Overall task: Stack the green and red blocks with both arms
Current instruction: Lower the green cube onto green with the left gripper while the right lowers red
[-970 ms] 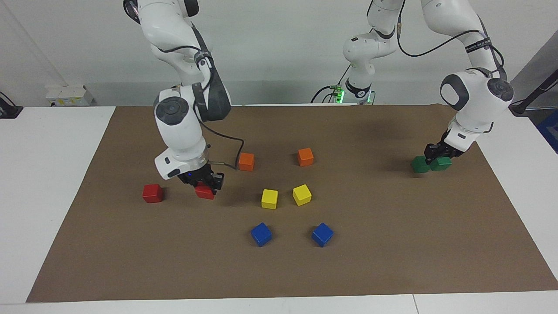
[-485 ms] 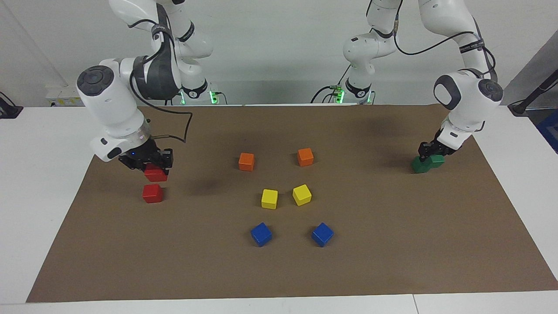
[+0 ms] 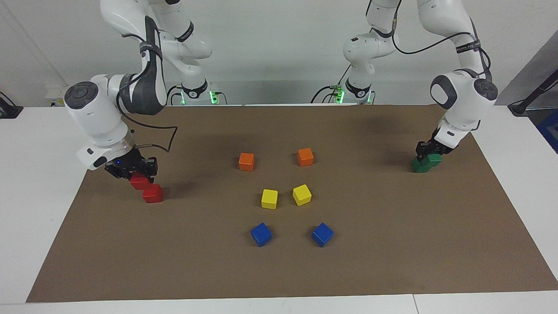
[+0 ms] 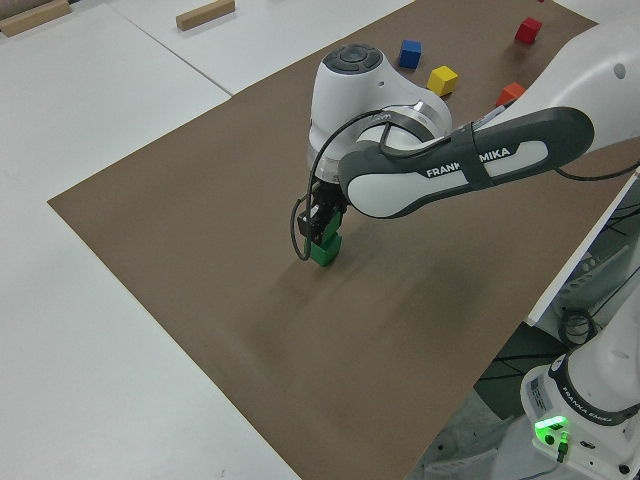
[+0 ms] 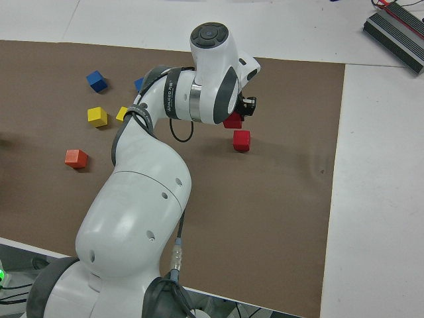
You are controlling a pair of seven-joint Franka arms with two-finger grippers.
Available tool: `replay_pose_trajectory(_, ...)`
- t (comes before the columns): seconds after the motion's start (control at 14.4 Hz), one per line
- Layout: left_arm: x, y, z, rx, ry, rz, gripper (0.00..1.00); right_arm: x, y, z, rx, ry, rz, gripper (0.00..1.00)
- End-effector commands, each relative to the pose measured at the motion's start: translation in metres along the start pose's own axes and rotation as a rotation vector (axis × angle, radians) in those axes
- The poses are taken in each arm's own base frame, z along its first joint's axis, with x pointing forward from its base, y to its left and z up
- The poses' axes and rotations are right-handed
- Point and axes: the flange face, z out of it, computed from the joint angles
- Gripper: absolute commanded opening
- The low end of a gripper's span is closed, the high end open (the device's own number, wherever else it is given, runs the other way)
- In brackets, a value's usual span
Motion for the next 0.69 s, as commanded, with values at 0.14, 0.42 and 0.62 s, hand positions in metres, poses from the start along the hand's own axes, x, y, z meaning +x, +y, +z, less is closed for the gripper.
replay_pose_trajectory(0.14,-0.016,-0.003,-0.003,-0.004,0.029,-0.011,0.0,-0.006,0.008,0.015,-0.004,0.037,-0.013,0.0)
replay_pose_trajectory(0.42,-0.02,-0.002,0.001,-0.001,0.039,-0.01,0.0,-0.013,0.013,0.038,-0.005,0.037,-0.004,0.0)
replay_pose_trajectory(0.62,-0.023,-0.001,0.002,0.0,0.042,-0.008,0.0,-0.015,0.017,0.05,-0.006,0.045,-0.012,0.0)
